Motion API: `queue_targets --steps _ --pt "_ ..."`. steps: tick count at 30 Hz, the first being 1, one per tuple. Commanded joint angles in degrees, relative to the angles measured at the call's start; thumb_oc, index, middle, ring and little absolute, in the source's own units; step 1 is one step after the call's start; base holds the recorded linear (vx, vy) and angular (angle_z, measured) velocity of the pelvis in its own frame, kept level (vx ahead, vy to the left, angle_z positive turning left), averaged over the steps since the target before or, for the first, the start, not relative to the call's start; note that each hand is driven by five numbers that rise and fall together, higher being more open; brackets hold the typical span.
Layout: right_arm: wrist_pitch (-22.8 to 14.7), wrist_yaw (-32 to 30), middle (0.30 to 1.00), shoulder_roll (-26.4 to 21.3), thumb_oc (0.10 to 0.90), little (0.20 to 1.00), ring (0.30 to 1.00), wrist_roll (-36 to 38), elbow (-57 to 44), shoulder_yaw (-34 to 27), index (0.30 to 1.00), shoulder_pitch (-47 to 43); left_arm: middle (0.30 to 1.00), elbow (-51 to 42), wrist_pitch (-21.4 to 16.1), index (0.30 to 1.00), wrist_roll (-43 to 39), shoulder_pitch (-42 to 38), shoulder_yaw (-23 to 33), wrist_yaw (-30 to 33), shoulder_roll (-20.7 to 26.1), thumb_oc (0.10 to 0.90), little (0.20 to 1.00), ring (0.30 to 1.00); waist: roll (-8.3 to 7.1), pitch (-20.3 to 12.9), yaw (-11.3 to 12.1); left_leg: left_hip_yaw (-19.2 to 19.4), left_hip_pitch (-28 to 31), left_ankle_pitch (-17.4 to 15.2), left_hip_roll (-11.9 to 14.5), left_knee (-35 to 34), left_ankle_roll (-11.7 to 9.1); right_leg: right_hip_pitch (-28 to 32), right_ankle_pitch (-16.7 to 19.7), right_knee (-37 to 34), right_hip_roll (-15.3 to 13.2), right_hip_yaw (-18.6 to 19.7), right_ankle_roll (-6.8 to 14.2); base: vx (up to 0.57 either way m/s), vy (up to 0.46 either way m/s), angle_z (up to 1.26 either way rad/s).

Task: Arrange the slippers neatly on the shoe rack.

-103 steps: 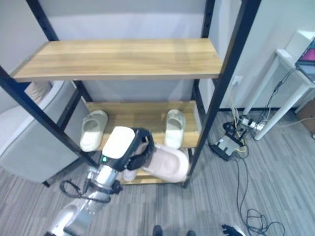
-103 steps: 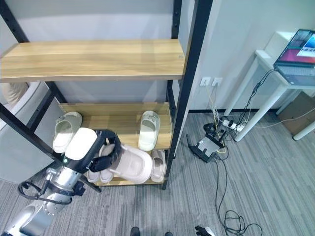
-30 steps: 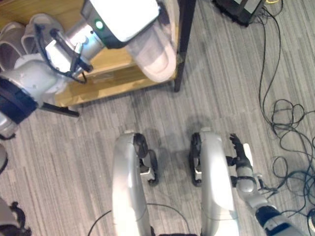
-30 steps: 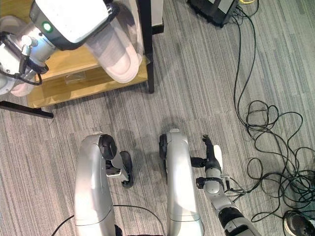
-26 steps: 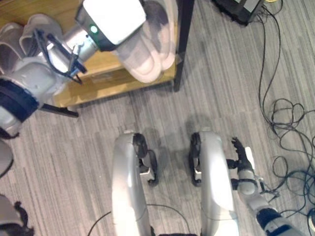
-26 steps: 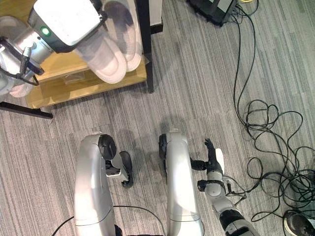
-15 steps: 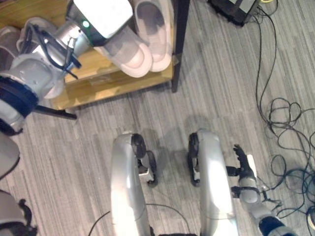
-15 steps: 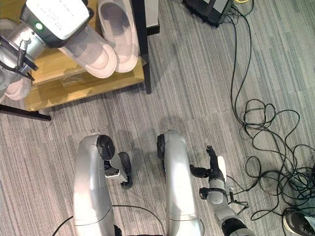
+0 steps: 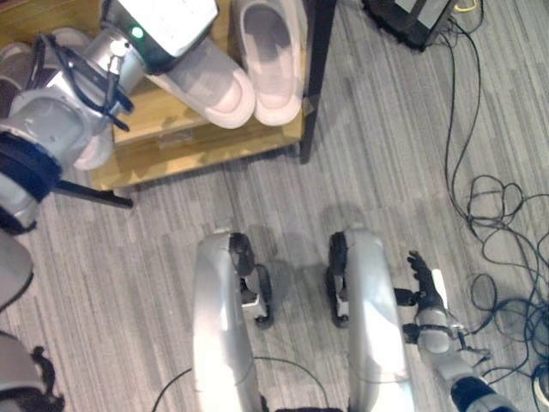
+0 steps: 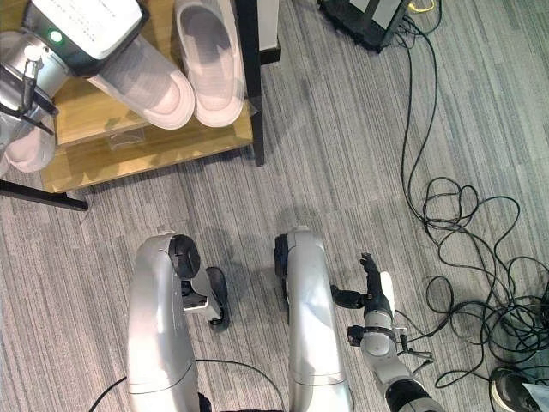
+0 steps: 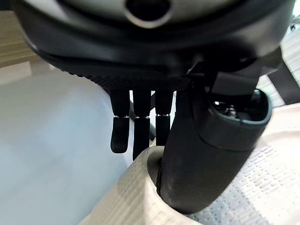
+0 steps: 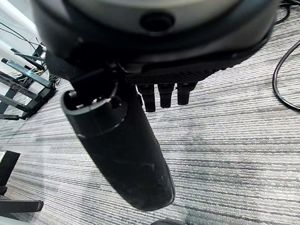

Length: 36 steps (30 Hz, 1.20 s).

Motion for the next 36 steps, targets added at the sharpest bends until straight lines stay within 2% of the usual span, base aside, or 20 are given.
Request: queue_targets --steps 1,9,10,11,20,26,31,32,36 --pt "-2.88 -0.78 0.900 -2.46 0.800 0.900 0.900 1.38 -4.24 -3.31 0.900 1.01 0.300 3.65 3.34 0.300 -0.47 -10.89 1.09 0.30 4.34 0.400 0.300 0.300 0.10 -1.79 0.01 -11.00 3.98 -7.87 -4.90 1.43 1.20 3.09 0.19 1.53 -2.67 6.60 -2.38 0.00 0.000 0.00" --pt "-2.71 -0.33 0.900 -2.09 0.800 0.900 0.900 1.61 -4.42 -2.75 0.900 0.57 0.300 6.41 2.47 0.300 -0.36 -8.97 1.09 -2.80 -0.03 0.400 0.300 0.300 -1.36 -1.79 -0.34 -10.87 3.98 -8.16 -4.74 1.54 1.17 2.93 0.34 1.49 -2.67 6.79 -2.39 0.00 0.000 0.00" --pt "-2.59 -0.14 0.900 -1.75 0.800 0.900 0.900 1.76 -4.53 -2.74 0.900 0.55 0.484 6.52 2.40 0.484 -0.51 -9.01 1.09 -3.09 -0.70 0.522 0.484 0.484 -1.74 -1.79 -0.34 -10.79 3.98 -8.18 -4.72 1.49 1.12 2.94 0.34 1.48 -2.66 6.84 -2.44 0.00 0.000 0.00" --pt "-2.65 -0.07 0.900 -1.09 0.800 0.900 0.900 1.54 -4.78 -2.64 0.900 0.71 0.900 7.54 2.55 0.900 -1.70 -9.11 1.27 -3.27 -1.83 0.800 0.900 0.900 -2.62 -1.79 -0.36 -10.82 3.98 -8.32 -4.78 1.70 1.06 2.89 0.26 1.83 -2.52 6.95 -2.47 0.00 0.000 0.00" --pt "-2.29 -0.12 0.900 -1.18 0.800 0.900 0.900 0.76 -5.18 -1.91 0.900 0.36 0.900 8.98 3.15 0.900 -5.03 -9.03 5.23 -1.36 -5.33 0.800 0.900 0.900 -3.12 -1.79 -0.70 -10.47 3.98 -8.18 -4.70 1.57 0.89 2.62 -0.06 2.25 -2.64 7.09 -2.82 0.00 0.000 0.00" --pt "-1.86 -0.22 0.900 -1.07 0.800 0.900 0.900 -0.04 -5.31 -2.12 0.900 1.07 0.900 9.29 3.78 0.900 -7.70 -8.19 7.82 -0.09 -4.50 0.800 0.900 0.900 -2.85 -1.79 -0.71 -10.60 3.98 -7.90 -4.99 1.50 0.82 2.61 -0.23 2.39 -2.56 7.14 -2.88 0.00 0.000 0.00" --pt "-1.07 -0.52 0.900 -1.06 0.800 0.900 0.900 -0.44 -4.80 -1.85 0.900 1.20 0.900 12.12 4.76 0.900 -11.26 -7.24 11.33 1.00 -4.77 0.800 0.900 0.900 -2.65 -1.79 -0.58 -10.40 3.98 -7.71 -5.11 1.59 0.63 2.60 -0.47 2.87 -2.58 7.31 -3.06 -0.01 -0.020 0.00" --pt "-0.52 -0.70 0.900 -0.80 0.800 0.900 0.900 -0.76 -4.46 -1.59 0.900 0.92 0.900 11.75 4.54 0.900 -14.09 -6.89 13.45 1.61 -4.56 0.800 0.900 0.900 -2.49 -1.79 -0.35 -10.26 3.98 -7.64 -5.18 1.58 0.61 2.60 -0.51 2.99 -2.62 7.39 -3.14 0.00 0.000 0.00" --pt "-0.07 -0.77 0.900 -0.71 0.800 0.900 0.900 -1.50 -4.03 -1.18 0.900 1.01 0.900 10.25 3.83 0.900 -14.25 -6.54 13.17 1.18 -3.59 0.800 0.900 0.900 -2.22 -1.79 -0.21 -10.26 3.98 -7.61 -5.34 1.65 0.54 2.60 -0.54 3.26 -2.51 7.59 -3.18 0.00 -0.008 0.01"
